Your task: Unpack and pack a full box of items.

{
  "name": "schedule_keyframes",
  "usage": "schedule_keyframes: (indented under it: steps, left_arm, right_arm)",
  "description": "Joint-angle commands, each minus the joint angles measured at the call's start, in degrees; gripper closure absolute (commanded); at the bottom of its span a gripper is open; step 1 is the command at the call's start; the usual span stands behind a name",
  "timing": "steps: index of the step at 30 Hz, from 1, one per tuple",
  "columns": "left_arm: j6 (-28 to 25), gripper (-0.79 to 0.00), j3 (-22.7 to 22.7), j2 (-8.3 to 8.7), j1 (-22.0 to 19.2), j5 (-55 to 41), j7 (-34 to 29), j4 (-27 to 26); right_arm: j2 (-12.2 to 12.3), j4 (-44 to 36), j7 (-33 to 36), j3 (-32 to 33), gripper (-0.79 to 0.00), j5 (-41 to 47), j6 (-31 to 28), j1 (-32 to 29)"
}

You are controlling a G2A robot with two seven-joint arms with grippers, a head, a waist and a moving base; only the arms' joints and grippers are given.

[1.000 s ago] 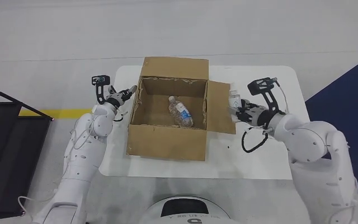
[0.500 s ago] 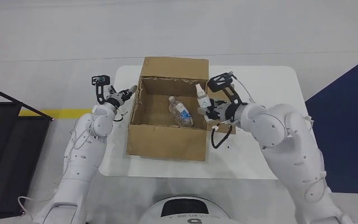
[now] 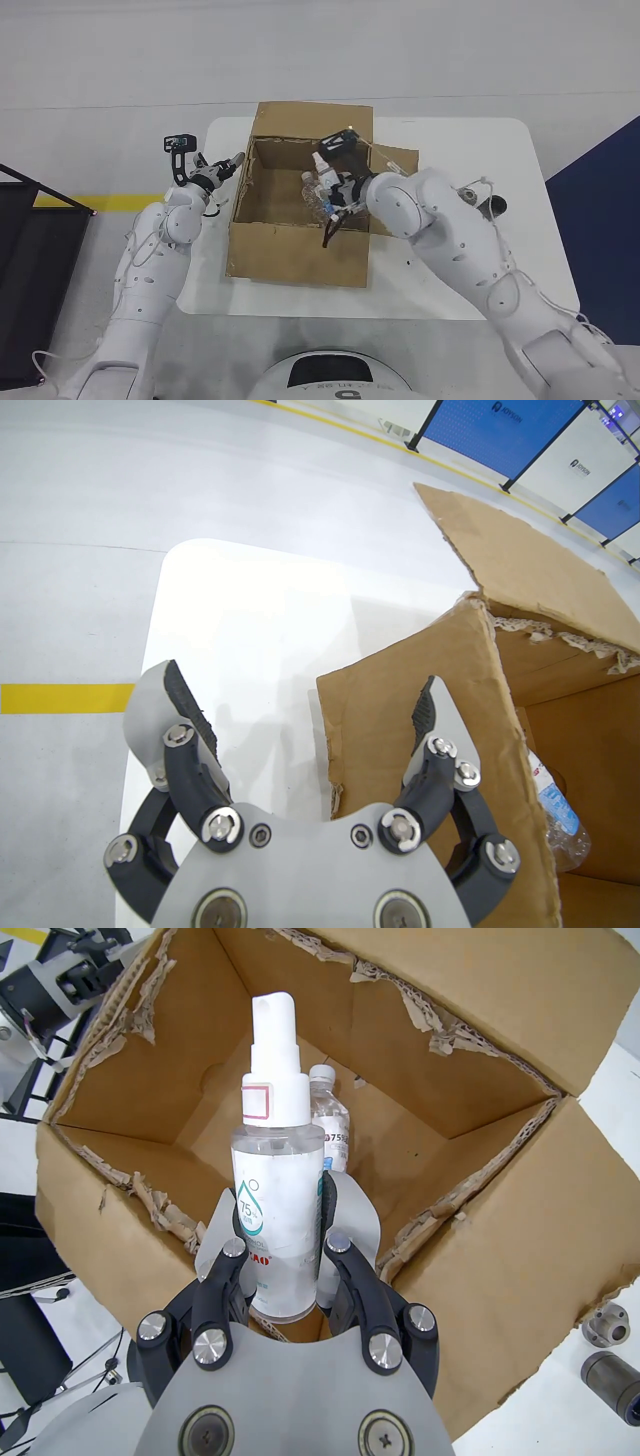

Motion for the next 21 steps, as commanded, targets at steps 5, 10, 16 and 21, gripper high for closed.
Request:
schedule_keyframes:
  steps: [5, 10, 16, 21]
  left_arm:
    - [0.0, -0.785, 0.0, 0.0, 0.0, 0.0, 0.0, 0.0]
    - [0.0, -0.785, 0.0, 0.0, 0.0, 0.0, 0.0, 0.0]
    - [0.0, -0.785, 0.0, 0.0, 0.0, 0.0, 0.0, 0.0]
    - [0.0, -0.785, 0.0, 0.0, 0.0, 0.0, 0.0, 0.0]
  right_arm:
    - [-1.7, 6.3, -1.5, -5.5, -0.191, -6.1, 2.8, 2.4]
    - [-2.8, 8.1, -2.8, -6.6, -0.314, -7.4, 4.3, 3.4]
    - [-2.7, 6.7, -2.1, -4.0, -0.366, -8.8, 3.5, 3.1]
    - [-1.3, 0.0, -1.5, 2.4, -0.348, -5.1, -0.8, -0.6]
